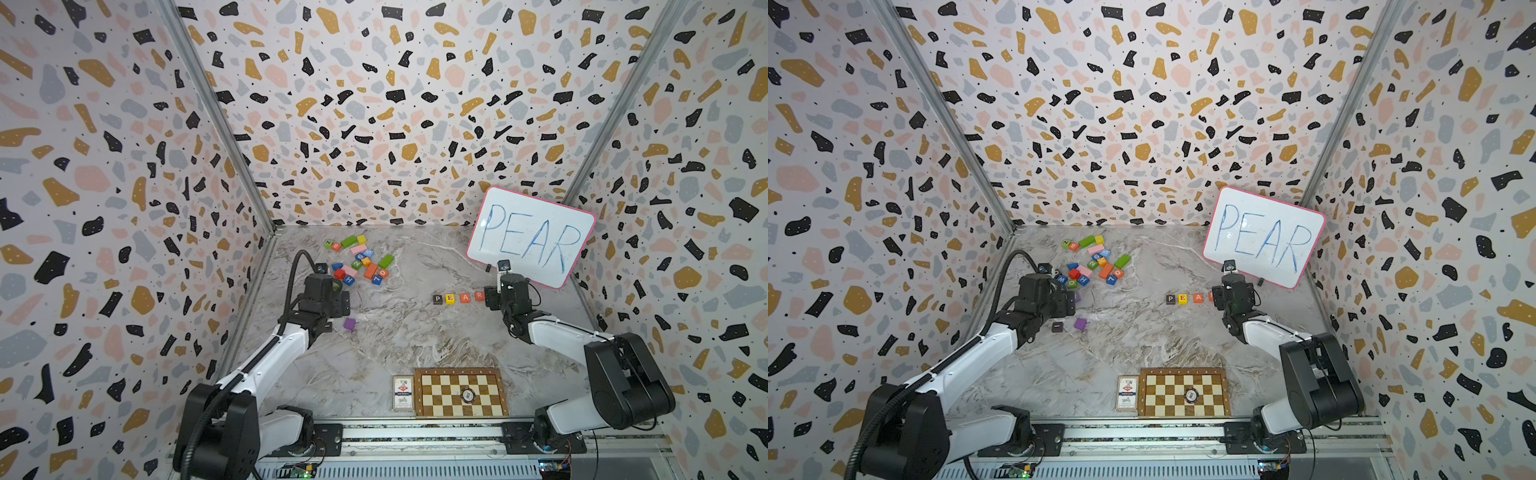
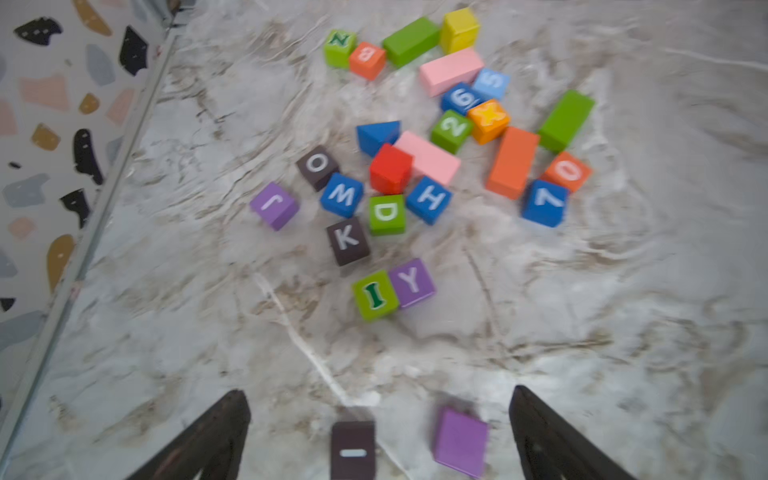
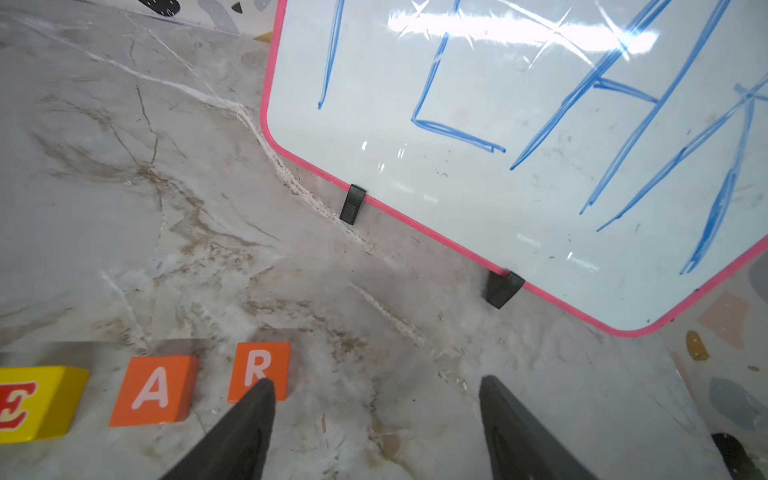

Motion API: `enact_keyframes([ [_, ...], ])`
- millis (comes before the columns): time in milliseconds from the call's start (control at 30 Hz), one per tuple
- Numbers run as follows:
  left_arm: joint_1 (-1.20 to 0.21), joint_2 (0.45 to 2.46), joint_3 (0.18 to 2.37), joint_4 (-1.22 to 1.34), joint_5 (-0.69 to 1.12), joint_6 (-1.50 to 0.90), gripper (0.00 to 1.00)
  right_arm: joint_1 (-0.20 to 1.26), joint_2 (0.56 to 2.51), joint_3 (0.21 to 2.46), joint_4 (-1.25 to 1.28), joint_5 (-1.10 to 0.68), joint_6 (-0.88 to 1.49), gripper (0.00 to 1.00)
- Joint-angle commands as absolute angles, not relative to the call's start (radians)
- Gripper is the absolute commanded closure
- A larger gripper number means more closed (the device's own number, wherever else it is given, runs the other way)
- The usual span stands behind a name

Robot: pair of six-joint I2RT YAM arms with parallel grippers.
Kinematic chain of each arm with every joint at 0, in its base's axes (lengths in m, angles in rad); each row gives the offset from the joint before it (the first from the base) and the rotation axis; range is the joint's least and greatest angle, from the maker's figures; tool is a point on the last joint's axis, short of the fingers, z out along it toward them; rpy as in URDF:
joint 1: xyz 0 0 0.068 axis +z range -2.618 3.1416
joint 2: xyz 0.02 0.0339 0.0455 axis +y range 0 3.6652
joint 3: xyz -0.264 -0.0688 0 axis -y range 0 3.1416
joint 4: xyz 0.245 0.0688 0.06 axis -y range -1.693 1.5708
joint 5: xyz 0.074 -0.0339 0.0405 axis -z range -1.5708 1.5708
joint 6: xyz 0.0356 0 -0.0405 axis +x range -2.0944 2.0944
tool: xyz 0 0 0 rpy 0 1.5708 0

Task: Spell the uppercase word “pear” with letter blocks
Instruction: Reset both arms

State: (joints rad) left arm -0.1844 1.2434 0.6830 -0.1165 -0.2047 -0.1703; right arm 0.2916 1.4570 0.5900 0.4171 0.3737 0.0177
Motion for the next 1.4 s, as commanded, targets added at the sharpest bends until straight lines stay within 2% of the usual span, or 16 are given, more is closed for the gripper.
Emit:
enact_keyframes([
  [0, -0.137, 1.332, 0.676, 0.07, -0.201, -0.086, 0.05, 0.269, 1.433, 0.475, 0.679, 0.386, -0.054, 0.21],
  [133, -0.094, 1.419, 0.679, 0.161, -0.093, -0.074, 0.05, 0.229, 1.382, 0.325, 0.912, 0.318, -0.081, 0.2],
  [167, -0.082, 1.426, 0.672, 0.185, -0.076, -0.078, 0.05, 0.214, 1.375, 0.291, 0.988, 0.291, -0.088, 0.18],
  [200, -0.071, 1.433, 0.67, 0.189, -0.058, -0.075, 0.05, 0.194, 1.37, 0.276, 1.016, 0.277, -0.063, 0.0],
  [300, -0.049, 1.438, 0.659, 0.211, -0.083, -0.07, 0.06, 0.121, 1.424, 0.226, 1.145, 0.069, -0.047, 0.01],
  [433, -0.044, 1.41, 0.615, 0.302, -0.123, -0.033, 0.06, 0.069, 1.475, 0.228, 1.177, -0.016, -0.026, 0.01],
  [533, -0.022, 1.393, 0.561, 0.406, -0.13, -0.043, 0.03, 0.066, 1.478, 0.233, 1.174, -0.02, -0.022, 0.01],
  [667, 0.046, 1.436, 0.534, 0.475, -0.047, -0.094, 0.03, 0.066, 1.477, 0.233, 1.174, -0.021, -0.023, 0.01],
  [800, 0.046, 1.432, 0.531, 0.474, 0.007, -0.066, 0.06, 0.069, 1.477, 0.235, 1.169, -0.005, -0.021, 0.01],
  [933, 0.043, 1.389, 0.421, 0.632, 0.004, -0.064, 0.01, 0.068, 1.477, 0.233, 1.173, -0.008, -0.023, 0.0],
  [1033, 0.04, 1.387, 0.414, 0.638, -0.001, -0.063, 0.0, 0.069, 1.477, 0.233, 1.172, -0.007, -0.022, 0.0],
  [1067, 0.032, 1.382, 0.391, 0.673, 0.002, -0.052, 0.01, 0.069, 1.478, 0.233, 1.171, -0.008, -0.022, 0.01],
  [1133, 0.022, 1.436, 0.301, 0.903, 0.0, -0.043, 0.01, 0.069, 1.477, 0.235, 1.172, -0.007, -0.022, 0.01],
  [1233, 0.017, 1.406, 0.346, 0.755, -0.015, -0.041, 0.01, 0.069, 1.479, 0.236, 1.169, -0.008, -0.021, 0.01],
  [1300, 0.015, 1.439, 0.34, 0.817, -0.016, -0.039, 0.01, 0.068, 1.479, 0.235, 1.169, -0.008, -0.022, 0.01],
  [1367, 0.014, 1.434, 0.366, 0.749, -0.016, -0.035, 0.01, 0.07, 1.48, 0.237, 1.168, -0.008, -0.024, 0.01],
])
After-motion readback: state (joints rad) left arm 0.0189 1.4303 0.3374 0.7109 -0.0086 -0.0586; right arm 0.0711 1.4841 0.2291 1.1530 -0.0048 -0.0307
